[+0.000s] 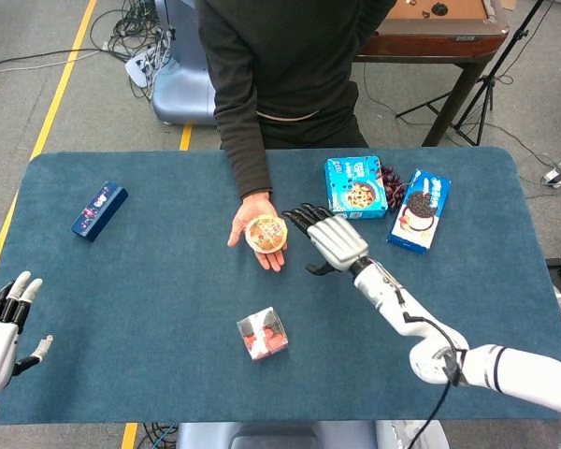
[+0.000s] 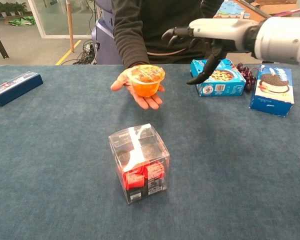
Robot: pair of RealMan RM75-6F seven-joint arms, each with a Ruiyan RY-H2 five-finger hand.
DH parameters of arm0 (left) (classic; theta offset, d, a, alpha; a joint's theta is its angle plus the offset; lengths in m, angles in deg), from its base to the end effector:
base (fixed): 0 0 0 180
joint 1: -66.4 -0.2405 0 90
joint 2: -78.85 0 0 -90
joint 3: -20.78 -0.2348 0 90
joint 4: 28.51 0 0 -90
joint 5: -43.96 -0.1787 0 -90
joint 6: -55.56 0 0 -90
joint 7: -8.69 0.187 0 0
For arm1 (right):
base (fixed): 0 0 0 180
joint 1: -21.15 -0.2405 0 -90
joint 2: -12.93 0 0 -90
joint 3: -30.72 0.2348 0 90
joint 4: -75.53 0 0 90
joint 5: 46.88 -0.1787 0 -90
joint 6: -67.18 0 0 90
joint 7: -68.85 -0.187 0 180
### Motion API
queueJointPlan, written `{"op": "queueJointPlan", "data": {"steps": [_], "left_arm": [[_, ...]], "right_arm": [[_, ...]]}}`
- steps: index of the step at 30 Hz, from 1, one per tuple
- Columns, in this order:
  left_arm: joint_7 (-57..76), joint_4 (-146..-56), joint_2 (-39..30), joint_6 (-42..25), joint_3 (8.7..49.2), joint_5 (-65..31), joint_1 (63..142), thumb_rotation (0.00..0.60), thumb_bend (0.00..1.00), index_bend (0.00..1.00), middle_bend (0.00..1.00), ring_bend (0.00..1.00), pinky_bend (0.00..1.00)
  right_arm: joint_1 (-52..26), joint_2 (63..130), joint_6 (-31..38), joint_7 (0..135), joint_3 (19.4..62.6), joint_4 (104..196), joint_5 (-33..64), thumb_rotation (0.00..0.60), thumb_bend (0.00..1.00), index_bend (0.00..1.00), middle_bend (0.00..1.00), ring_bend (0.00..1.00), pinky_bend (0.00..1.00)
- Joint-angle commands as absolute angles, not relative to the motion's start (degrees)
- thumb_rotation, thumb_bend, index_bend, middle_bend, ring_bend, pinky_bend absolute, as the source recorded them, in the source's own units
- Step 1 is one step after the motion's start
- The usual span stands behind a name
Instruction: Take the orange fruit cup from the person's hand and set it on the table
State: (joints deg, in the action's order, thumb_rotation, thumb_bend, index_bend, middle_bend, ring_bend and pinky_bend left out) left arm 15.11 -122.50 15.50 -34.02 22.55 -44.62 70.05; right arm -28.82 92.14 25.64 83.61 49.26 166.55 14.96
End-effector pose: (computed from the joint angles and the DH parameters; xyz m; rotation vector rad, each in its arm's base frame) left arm -0.2681 0.2099 0.1867 -1.4067 -0.7795 -0.8777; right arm -0.0568 -0.3869 0.0308 2.0084 -0.9672 1.0238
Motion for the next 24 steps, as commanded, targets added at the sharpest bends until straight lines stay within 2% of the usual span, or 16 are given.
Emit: {"op": "queueJointPlan", "data": {"steps": [1, 14, 24], "left_arm": [[15.2, -122.6, 15.5, -34.1, 22.5, -44.6, 69.9, 0.600, 0.30, 0.00, 0.00, 0.03, 0.09], [15.1, -122.3, 15.5, -34.0, 22.6, -44.2, 69.6, 0.600, 0.30, 0.00, 0.00, 0.03, 0.09], [14.7, -122.0, 15.6, -34.2, 22.6, -43.8, 69.1, 0.600, 0.30, 0.00, 0.00, 0.03, 0.09]], "right_arm": [[-32.4, 95.4, 27.7, 85.2, 49.8, 162.8, 11.4, 0.600, 0.19, 0.00, 0.09, 0.01, 0.13], [-40.6, 103.8, 30.6, 85.0, 49.4, 151.5, 4.7, 0.600, 0.19, 0.00, 0.09, 0.01, 0.13], [-43.6, 106.7, 31.2, 84.6, 48.4, 147.2, 2.7, 0.600, 0.19, 0.00, 0.12, 0.01, 0.14]]}}
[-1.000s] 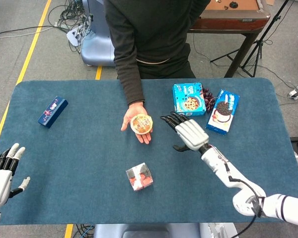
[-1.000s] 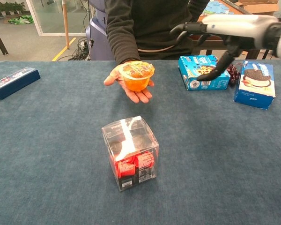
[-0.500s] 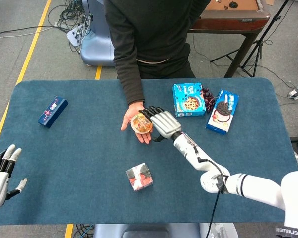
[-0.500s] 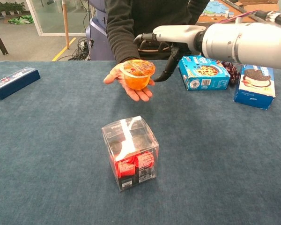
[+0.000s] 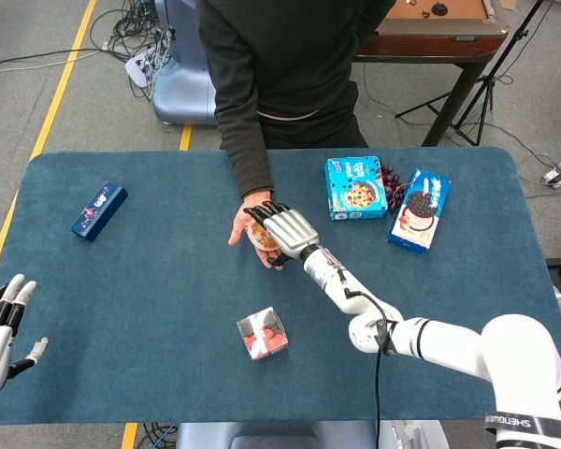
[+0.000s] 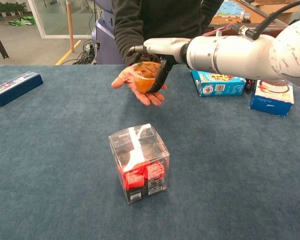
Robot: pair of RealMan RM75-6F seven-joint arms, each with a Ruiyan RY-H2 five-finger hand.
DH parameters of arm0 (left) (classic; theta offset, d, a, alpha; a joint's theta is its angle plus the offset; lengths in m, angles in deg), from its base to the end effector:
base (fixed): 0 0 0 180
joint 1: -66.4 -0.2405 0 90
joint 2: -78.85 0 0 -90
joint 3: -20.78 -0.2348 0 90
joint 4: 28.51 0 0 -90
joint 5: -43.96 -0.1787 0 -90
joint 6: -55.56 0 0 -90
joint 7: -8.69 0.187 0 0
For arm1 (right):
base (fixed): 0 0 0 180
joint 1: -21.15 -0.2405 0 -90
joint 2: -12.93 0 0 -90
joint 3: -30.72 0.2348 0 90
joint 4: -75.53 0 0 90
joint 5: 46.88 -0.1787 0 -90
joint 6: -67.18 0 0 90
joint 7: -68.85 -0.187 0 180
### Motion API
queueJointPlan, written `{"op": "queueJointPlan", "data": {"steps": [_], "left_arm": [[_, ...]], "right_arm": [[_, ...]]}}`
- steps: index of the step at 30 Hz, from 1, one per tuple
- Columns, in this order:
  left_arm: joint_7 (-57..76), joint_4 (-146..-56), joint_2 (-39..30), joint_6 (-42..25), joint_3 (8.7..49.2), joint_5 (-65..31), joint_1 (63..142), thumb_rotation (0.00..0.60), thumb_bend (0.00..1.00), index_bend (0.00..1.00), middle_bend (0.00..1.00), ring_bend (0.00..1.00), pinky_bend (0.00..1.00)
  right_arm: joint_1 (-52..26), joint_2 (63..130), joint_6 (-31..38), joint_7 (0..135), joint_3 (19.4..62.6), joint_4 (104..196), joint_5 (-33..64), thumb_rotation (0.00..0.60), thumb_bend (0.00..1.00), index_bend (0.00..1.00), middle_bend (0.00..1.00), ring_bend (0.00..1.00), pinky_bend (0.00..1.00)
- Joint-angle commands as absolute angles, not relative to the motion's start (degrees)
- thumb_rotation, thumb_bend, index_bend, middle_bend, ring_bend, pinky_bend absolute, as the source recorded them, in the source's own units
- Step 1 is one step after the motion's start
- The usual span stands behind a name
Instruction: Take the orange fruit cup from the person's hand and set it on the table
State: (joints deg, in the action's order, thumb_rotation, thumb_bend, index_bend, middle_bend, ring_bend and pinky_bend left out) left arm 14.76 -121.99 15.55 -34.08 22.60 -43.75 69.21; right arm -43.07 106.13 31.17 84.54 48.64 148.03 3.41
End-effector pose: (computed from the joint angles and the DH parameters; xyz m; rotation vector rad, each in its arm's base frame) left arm -0.2751 0.2062 0.1890 -1.3866 -0.7909 -0.8563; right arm -0.0142 -0.4221 -0.0348 2.0440 -1.0288 0.9667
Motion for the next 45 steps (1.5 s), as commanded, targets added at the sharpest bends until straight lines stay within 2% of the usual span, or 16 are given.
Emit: {"op": "queueJointPlan", "data": {"steps": [1, 6, 11, 14, 17, 31, 38, 45], "left_arm": [[14.6, -121.9, 15.6, -34.3, 22.6, -43.8, 69.1, 0.600, 0.30, 0.00, 0.00, 0.03, 0.09], [14.3, -121.6, 15.6, -34.3, 22.6, -43.4, 68.8, 0.600, 0.30, 0.00, 0.00, 0.03, 0.09], [14.0, -121.2, 15.4, -34.2, 22.7, -43.3, 68.7, 0.600, 0.30, 0.00, 0.00, 0.03, 0.09], [13.9, -121.0, 15.3, -34.1, 22.7, -43.2, 68.7, 0.600, 0.30, 0.00, 0.00, 0.03, 0.09], [13.8, -120.8, 15.2, -34.0, 22.7, -43.1, 68.7, 0.600, 0.30, 0.00, 0.00, 0.03, 0.09], [14.1, -121.1, 15.2, -33.8, 22.9, -43.4, 68.9, 0.600, 0.30, 0.00, 0.00, 0.03, 0.09], [14.2, -121.2, 15.1, -33.6, 22.8, -43.6, 69.0, 0.600, 0.30, 0.00, 0.00, 0.03, 0.09], [14.4, -121.1, 14.7, -33.3, 22.7, -43.9, 69.2, 0.600, 0.30, 0.00, 0.00, 0.03, 0.09]], "right_arm": [[-43.7, 106.8, 31.3, 84.5, 48.3, 146.9, 2.5, 0.600, 0.19, 0.00, 0.13, 0.01, 0.15], [-44.1, 107.5, 30.1, 84.4, 47.9, 145.7, 2.6, 0.600, 0.26, 0.12, 0.19, 0.08, 0.31], [-44.0, 108.0, 28.8, 83.9, 47.5, 144.9, 4.0, 0.600, 0.44, 0.31, 0.28, 0.20, 0.51], [-43.4, 108.1, 27.3, 82.4, 47.7, 144.6, 5.6, 0.600, 0.49, 0.41, 0.34, 0.26, 0.59], [-42.5, 107.7, 26.0, 80.0, 48.2, 144.8, 7.9, 0.600, 0.50, 0.45, 0.37, 0.29, 0.61], [-35.3, 97.7, 19.6, 72.5, 48.1, 154.0, 15.3, 0.600, 0.50, 0.45, 0.38, 0.30, 0.61], [-31.8, 93.2, 18.5, 73.0, 45.7, 155.9, 16.1, 0.600, 0.50, 0.45, 0.38, 0.30, 0.61], [-29.6, 93.7, 20.5, 72.8, 43.0, 152.5, 14.7, 0.600, 0.50, 0.45, 0.38, 0.30, 0.61]]}}
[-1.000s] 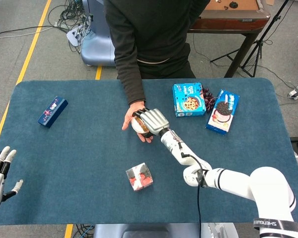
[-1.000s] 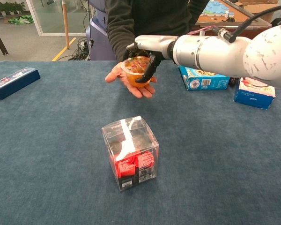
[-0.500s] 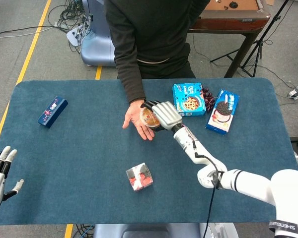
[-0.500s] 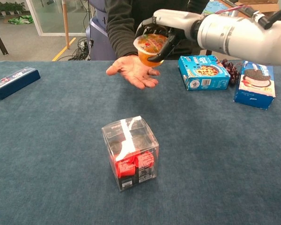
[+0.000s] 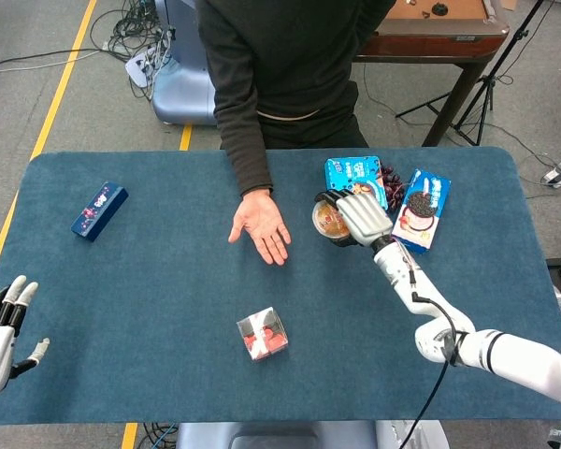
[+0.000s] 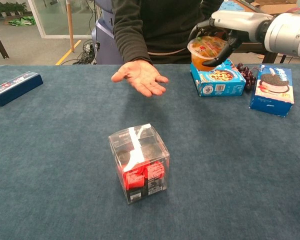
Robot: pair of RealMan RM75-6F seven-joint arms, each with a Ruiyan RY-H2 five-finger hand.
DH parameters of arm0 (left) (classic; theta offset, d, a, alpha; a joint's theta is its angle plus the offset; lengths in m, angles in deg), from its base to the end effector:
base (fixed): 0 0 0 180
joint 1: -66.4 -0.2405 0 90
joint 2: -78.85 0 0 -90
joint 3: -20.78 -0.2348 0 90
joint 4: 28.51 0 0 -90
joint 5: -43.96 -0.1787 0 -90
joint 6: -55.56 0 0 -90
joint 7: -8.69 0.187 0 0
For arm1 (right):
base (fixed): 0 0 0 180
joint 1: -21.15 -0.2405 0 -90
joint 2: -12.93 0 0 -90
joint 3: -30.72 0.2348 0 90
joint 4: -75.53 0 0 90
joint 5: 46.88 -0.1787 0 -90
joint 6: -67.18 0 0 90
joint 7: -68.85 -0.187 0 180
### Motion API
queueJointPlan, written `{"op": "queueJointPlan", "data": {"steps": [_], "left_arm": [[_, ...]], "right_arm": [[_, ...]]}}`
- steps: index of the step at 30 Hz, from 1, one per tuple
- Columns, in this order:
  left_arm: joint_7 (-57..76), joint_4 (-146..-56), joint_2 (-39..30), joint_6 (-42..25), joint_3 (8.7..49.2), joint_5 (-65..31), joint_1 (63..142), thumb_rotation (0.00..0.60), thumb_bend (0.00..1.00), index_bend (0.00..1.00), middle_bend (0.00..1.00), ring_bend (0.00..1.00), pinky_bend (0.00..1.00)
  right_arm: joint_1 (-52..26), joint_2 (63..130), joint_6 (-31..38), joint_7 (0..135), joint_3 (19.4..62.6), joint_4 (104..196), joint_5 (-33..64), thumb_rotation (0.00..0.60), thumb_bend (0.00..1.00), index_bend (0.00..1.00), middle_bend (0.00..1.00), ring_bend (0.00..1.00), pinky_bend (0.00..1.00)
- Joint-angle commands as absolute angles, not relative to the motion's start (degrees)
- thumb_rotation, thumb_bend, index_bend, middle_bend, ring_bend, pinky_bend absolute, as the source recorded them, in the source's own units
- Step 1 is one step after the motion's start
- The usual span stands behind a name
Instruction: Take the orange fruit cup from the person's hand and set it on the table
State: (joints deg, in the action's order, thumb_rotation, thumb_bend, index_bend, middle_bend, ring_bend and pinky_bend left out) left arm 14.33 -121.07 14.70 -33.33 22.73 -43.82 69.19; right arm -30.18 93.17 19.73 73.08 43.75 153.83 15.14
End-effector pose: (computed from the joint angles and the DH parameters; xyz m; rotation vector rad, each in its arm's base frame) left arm -0.2775 0.2067 0.1841 -1.3919 -0.8034 -0.8552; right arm -0.1054 -0.4245 0.0542 1.8183 -0.9764 1.0087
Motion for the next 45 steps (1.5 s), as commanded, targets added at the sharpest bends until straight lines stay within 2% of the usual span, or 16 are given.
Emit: {"op": "queueJointPlan", "data": {"steps": [1, 6, 17, 19, 21, 25, 26, 29, 35, 45], "left_arm": [[14.4, -121.1, 14.7, -33.3, 22.7, -43.9, 69.2, 0.600, 0.30, 0.00, 0.00, 0.03, 0.09], [14.5, -121.2, 14.7, -33.4, 22.7, -43.9, 69.2, 0.600, 0.30, 0.00, 0.00, 0.03, 0.09], [14.6, -121.2, 14.7, -33.0, 22.7, -43.9, 69.3, 0.600, 0.30, 0.00, 0.00, 0.03, 0.09], [14.7, -121.2, 14.6, -33.0, 22.6, -43.9, 69.3, 0.600, 0.30, 0.00, 0.00, 0.03, 0.09], [14.7, -121.2, 14.6, -32.9, 22.6, -43.8, 69.3, 0.600, 0.30, 0.00, 0.00, 0.03, 0.09], [14.6, -121.1, 14.6, -32.9, 22.6, -43.7, 69.3, 0.600, 0.30, 0.00, 0.00, 0.03, 0.09], [14.5, -121.1, 14.5, -32.8, 22.6, -43.7, 69.3, 0.600, 0.30, 0.00, 0.00, 0.03, 0.09], [14.4, -120.9, 14.5, -32.8, 22.6, -43.7, 69.4, 0.600, 0.30, 0.00, 0.00, 0.03, 0.09], [13.8, -120.4, 14.3, -32.5, 22.8, -43.4, 69.5, 0.600, 0.30, 0.00, 0.00, 0.03, 0.09], [12.9, -119.1, 14.0, -31.2, 23.4, -42.8, 70.5, 0.600, 0.30, 0.00, 0.00, 0.03, 0.09]], "right_arm": [[-29.4, 94.0, 20.9, 72.7, 42.7, 151.9, 14.7, 0.600, 0.50, 0.45, 0.38, 0.30, 0.61], [-28.6, 96.6, 23.2, 71.6, 41.2, 147.2, 14.0, 0.600, 0.50, 0.45, 0.38, 0.30, 0.61], [-27.7, 102.0, 27.9, 69.2, 39.5, 138.1, 14.5, 0.600, 0.50, 0.44, 0.33, 0.27, 0.50], [-27.7, 102.4, 28.6, 68.8, 39.4, 137.4, 14.7, 0.600, 0.49, 0.39, 0.31, 0.24, 0.46], [-27.7, 102.6, 29.7, 68.1, 39.4, 137.1, 14.9, 0.600, 0.47, 0.30, 0.25, 0.19, 0.39], [-27.4, 102.1, 30.3, 67.6, 39.3, 137.5, 15.8, 0.600, 0.41, 0.04, 0.09, 0.05, 0.22], [-27.3, 101.8, 30.1, 67.5, 39.3, 137.8, 16.1, 0.600, 0.39, 0.01, 0.06, 0.02, 0.18], [-26.6, 100.4, 28.8, 67.5, 39.4, 139.5, 17.0, 0.600, 0.37, 0.00, 0.01, 0.00, 0.12], [-23.2, 94.8, 22.1, 68.0, 39.9, 147.5, 19.0, 0.600, 0.36, 0.00, 0.00, 0.00, 0.09], [-10.3, 81.6, 0.8, 79.2, 38.3, 166.6, 18.3, 0.600, 0.36, 0.00, 0.08, 0.00, 0.09]]}}
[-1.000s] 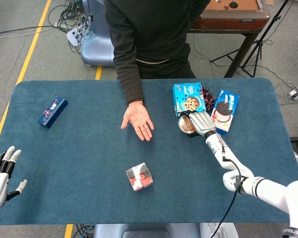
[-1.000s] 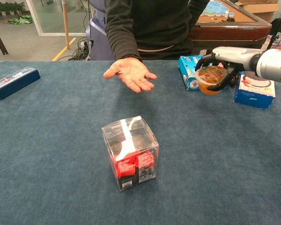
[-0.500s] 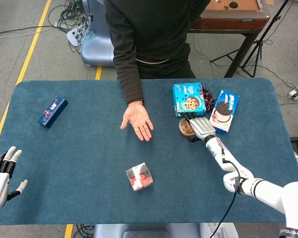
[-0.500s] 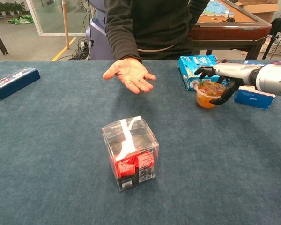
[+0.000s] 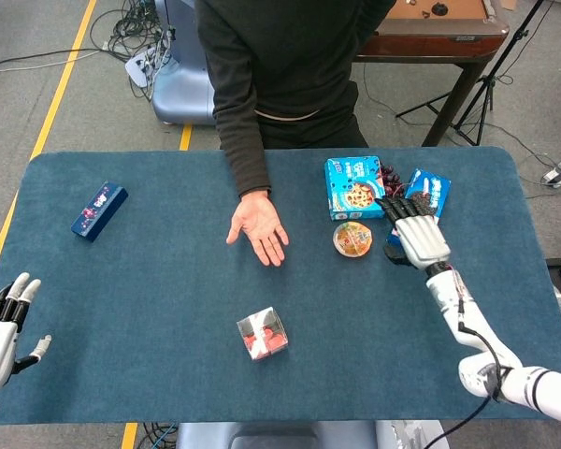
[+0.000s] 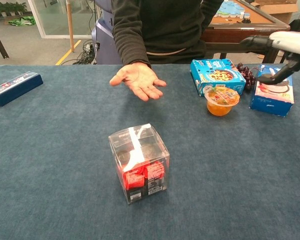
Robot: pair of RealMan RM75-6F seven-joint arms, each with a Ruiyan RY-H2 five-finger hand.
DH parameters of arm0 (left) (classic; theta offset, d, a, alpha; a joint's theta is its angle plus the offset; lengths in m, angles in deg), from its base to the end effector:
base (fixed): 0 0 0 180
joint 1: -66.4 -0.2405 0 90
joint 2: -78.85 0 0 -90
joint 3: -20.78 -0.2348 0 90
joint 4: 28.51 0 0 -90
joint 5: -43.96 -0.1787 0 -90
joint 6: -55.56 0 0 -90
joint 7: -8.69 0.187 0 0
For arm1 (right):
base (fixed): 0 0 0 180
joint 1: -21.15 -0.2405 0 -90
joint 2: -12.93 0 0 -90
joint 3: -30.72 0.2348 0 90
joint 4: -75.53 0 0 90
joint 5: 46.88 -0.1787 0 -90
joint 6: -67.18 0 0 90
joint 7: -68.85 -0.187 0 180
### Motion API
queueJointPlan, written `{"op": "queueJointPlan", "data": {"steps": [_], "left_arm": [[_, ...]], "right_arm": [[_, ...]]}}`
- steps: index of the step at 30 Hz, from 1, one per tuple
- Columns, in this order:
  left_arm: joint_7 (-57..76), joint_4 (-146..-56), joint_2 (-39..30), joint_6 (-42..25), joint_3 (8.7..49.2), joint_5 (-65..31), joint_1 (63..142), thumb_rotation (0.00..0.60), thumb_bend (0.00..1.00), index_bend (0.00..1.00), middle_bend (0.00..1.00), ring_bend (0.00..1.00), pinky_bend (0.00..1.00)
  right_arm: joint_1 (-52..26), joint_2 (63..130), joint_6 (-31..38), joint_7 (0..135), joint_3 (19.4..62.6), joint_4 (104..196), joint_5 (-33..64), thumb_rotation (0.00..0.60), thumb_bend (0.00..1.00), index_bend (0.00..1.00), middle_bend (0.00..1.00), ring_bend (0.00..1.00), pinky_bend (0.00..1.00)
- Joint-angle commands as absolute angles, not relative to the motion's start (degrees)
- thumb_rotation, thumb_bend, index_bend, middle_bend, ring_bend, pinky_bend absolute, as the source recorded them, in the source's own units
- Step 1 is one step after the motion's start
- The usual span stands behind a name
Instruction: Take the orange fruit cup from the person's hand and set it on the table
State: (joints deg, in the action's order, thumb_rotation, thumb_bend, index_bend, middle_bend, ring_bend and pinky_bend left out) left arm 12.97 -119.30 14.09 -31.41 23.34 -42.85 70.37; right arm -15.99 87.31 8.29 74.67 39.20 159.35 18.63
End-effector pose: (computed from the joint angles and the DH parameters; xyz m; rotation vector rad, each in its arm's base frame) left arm -0.2821 0.2147 0.1810 -1.3994 -0.8168 -0.8517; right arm -0.1949 -0.3777 0.0962 1.6438 -0.9609 0.9099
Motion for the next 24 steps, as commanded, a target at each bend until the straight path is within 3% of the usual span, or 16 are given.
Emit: {"op": "queueJointPlan", "data": {"steps": [1, 10, 24], "left_arm": [[12.8, -119.0, 13.9, -31.0, 23.4, -42.7, 70.6, 0.600, 0.30, 0.00, 0.00, 0.03, 0.09], [12.4, -118.0, 13.0, -29.2, 23.9, -42.2, 72.0, 0.600, 0.30, 0.00, 0.00, 0.03, 0.09], [13.0, -118.7, 12.7, -28.8, 23.9, -42.8, 73.0, 0.600, 0.30, 0.00, 0.00, 0.03, 0.09]], "right_arm": [[-9.1, 80.4, -0.7, 79.4, 38.0, 168.1, 18.5, 0.600, 0.36, 0.00, 0.09, 0.00, 0.09], [1.9, 73.6, -11.9, 78.0, 34.3, 174.6, 22.0, 0.600, 0.36, 0.00, 0.11, 0.00, 0.09], [12.9, 73.5, -21.2, 73.8, 30.2, 174.3, 28.8, 0.600, 0.36, 0.00, 0.14, 0.00, 0.09]]}}
